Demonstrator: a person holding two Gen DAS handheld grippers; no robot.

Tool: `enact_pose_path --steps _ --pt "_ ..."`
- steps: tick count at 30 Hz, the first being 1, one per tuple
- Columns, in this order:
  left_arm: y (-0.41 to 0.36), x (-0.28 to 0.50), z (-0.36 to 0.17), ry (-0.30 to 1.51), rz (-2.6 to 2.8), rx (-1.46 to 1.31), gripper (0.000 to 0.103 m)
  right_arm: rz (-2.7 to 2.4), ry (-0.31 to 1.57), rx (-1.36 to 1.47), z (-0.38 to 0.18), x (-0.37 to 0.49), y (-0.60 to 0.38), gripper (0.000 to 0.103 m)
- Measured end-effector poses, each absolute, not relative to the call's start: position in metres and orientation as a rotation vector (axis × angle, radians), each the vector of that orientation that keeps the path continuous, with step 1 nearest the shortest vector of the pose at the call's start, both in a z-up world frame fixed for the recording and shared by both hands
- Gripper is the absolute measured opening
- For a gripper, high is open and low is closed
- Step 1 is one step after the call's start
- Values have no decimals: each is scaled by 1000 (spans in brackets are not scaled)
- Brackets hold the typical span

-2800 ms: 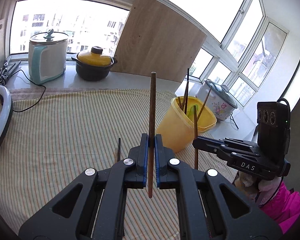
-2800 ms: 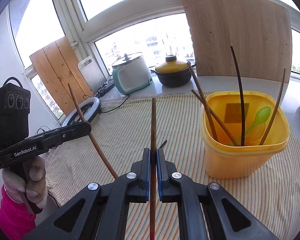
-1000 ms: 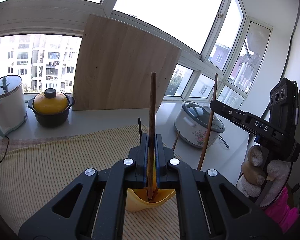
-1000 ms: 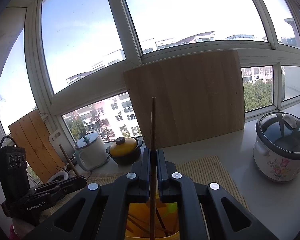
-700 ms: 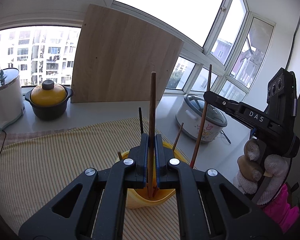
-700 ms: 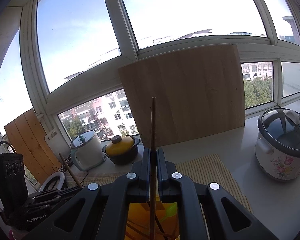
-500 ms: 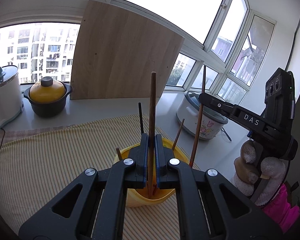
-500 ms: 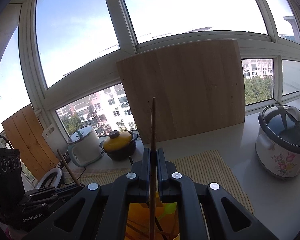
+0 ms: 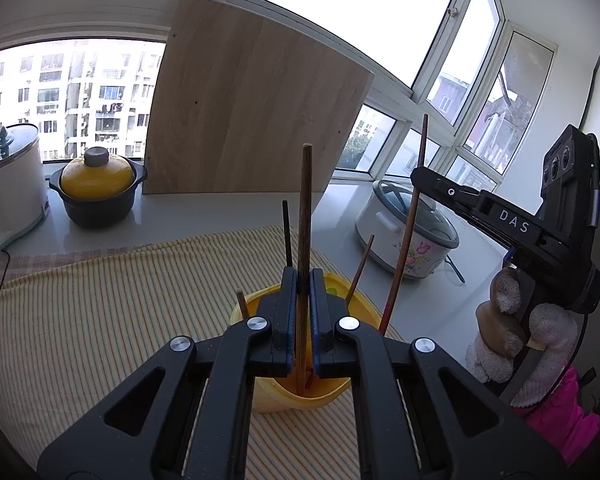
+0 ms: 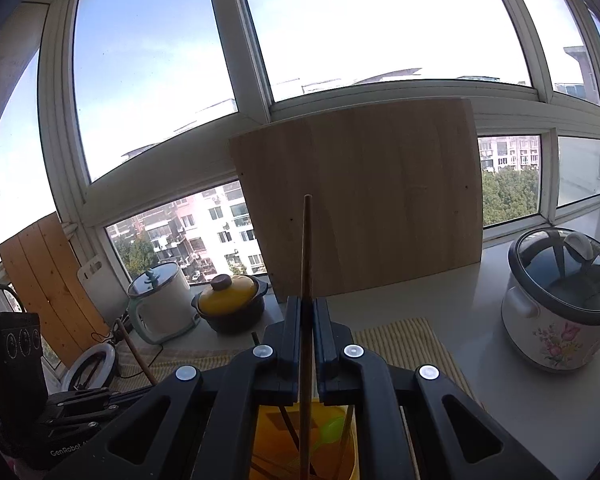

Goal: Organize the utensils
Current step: 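Lower both held chopsticks into the yellow container and open both tools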

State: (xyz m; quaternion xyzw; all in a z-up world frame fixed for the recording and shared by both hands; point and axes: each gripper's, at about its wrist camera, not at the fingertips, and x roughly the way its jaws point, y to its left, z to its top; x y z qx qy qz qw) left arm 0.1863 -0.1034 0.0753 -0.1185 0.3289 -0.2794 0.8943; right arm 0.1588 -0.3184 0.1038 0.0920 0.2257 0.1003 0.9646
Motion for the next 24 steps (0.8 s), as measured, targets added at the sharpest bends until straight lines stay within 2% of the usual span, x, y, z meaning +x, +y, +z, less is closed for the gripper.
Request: enact_pose_path --steps 20,21,22,24 --pt "-93 182 70 687 -557 -265 4 252 614 161 47 121 -305 6" --pt "-92 181 69 686 -558 -263 7 257 618 159 46 120 -304 10" --pt "-92 180 69 685 -559 -260 10 260 621 155 46 119 -303 19" --pt "-89 176 70 682 -557 -255 25 258 620 153 46 115 -302 28"
